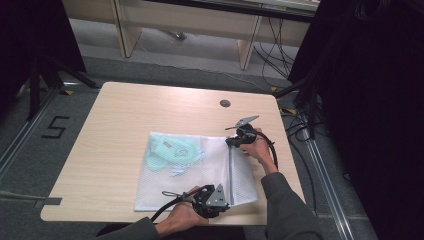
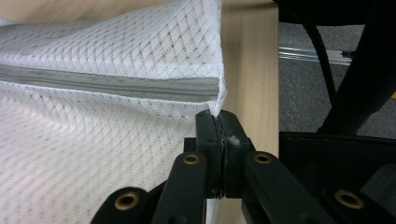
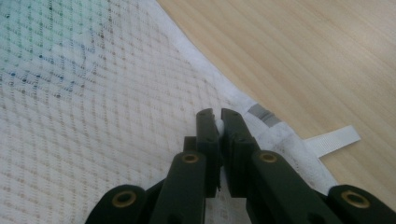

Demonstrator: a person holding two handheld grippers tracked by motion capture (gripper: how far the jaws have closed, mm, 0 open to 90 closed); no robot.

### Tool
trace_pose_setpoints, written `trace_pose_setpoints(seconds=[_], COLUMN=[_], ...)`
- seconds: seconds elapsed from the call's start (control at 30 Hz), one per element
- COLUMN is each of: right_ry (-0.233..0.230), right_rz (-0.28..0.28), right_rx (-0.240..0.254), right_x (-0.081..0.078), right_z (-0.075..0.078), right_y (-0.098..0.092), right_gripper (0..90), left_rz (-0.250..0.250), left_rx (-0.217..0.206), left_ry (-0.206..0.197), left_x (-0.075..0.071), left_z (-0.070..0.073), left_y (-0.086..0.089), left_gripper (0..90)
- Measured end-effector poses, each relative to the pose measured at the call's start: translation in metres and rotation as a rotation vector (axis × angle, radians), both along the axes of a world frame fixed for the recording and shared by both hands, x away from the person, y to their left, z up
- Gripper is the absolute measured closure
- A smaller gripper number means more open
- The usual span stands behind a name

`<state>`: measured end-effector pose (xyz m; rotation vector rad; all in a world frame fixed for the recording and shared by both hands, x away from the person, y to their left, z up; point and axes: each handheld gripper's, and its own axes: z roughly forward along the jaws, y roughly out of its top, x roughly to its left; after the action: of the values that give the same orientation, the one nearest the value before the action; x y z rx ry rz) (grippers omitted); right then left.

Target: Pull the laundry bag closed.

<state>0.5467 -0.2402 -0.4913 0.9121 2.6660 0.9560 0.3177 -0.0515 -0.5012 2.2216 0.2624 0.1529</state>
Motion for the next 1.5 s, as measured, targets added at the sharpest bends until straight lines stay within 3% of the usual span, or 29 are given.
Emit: trace_pose_setpoints(seconds=[0.07,0.1,0.2,0.27,0.3,0.33,0.5,0.53,0.7,0.77,0.83,0.9,0.93,1.0,1.03,1.17,1.33,1.37,1.5], right_ry=[-0.012,-0.015,-0.017,-0.017,-0.001,-0.021,-0.02,-0.033,-0.033,-0.033,-0.055,-0.035,-0.034,-0.051,-0.045,-0.043,-0.05,-0.064,-0.064], right_rz=[-0.004,-0.029,-0.034,-0.012,-0.025,-0.041,-0.003,-0.001,-0.03,-0.01,-0.004,-0.029,-0.024,-0.064,-0.034,-0.039,-0.055,-0.034,-0.063], right_rx=[0.016,0.01,-0.001,0.014,-0.014,-0.014,-0.01,0.011,-0.007,-0.001,0.001,0.007,0.011,-0.009,0.015,-0.003,0.014,0.019,0.0], right_x=[0.0004,0.0014,0.0019,0.003,0.0022,0.0029,0.0052,0.0059,0.0063,0.0067,0.0084,0.0074,0.0075,0.0074,0.0074,0.0078,0.0069,0.0077,0.0066], right_z=[-0.002,-0.0022,-0.0013,-0.0007,0.0017,-0.0004,-0.0004,-0.0015,-0.0015,-0.0019,-0.0026,-0.002,-0.0017,-0.0018,-0.0014,0.0002,0.0001,-0.0002,0.0005], right_y=[0.0012,0.0005,0.0002,0.0007,0.0005,0.0022,0.0024,0.003,0.0033,0.0033,0.0027,0.0029,0.0028,0.0033,0.003,0.0011,0.0029,0.0029,0.0037], right_gripper=[87.0,87.0,87.0,87.0,87.0,87.0,87.0,86.9,86.9,87.0,87.0,87.0,86.9,86.9,86.9,86.9,86.7,86.7,86.3], left_rz=[-0.002,-0.005,-0.007,-0.002,-0.002,-0.003,0.0,0.005,-0.004,0.009,0.008,-0.001,0.006,0.005,0.01,0.018,0.024,0.023,0.032], left_rx=[-0.005,0.008,0.008,-0.003,0.0,0.004,-0.001,-0.008,-0.004,-0.021,-0.018,0.007,0.0,0.003,-0.002,-0.001,0.004,0.012,0.01], left_ry=[0.008,-0.005,0.003,0.01,0.01,0.008,0.011,0.017,0.018,0.034,0.051,0.025,0.037,0.033,0.034,0.04,0.048,0.044,0.053], left_x=[-0.0012,-0.0014,-0.001,-0.0013,-0.0015,-0.0015,-0.0004,-0.0006,-0.0004,-0.0001,0.0006,0.0008,0.0007,0.0018,0.0018,0.0037,0.0052,0.0059,0.0068], left_z=[-0.0012,-0.0013,-0.001,-0.0017,-0.002,-0.0021,-0.0029,-0.0033,-0.0024,-0.0026,-0.0032,-0.0049,-0.0054,-0.0041,-0.0034,-0.0031,-0.0055,-0.0056,-0.0079], left_y=[-0.0014,-0.0013,-0.0013,-0.0013,-0.0011,-0.0009,-0.0003,-0.0003,0.0002,0.0,-0.0005,-0.0005,-0.0007,-0.0005,-0.0007,0.0004,0.0003,0.001,0.001], left_gripper=[88.5,88.5,88.5,88.5,88.5,88.5,88.5,88.6,88.7,88.7,88.5,88.3,88.2,88.1,88.0,87.8,86.7,86.7,86.6])
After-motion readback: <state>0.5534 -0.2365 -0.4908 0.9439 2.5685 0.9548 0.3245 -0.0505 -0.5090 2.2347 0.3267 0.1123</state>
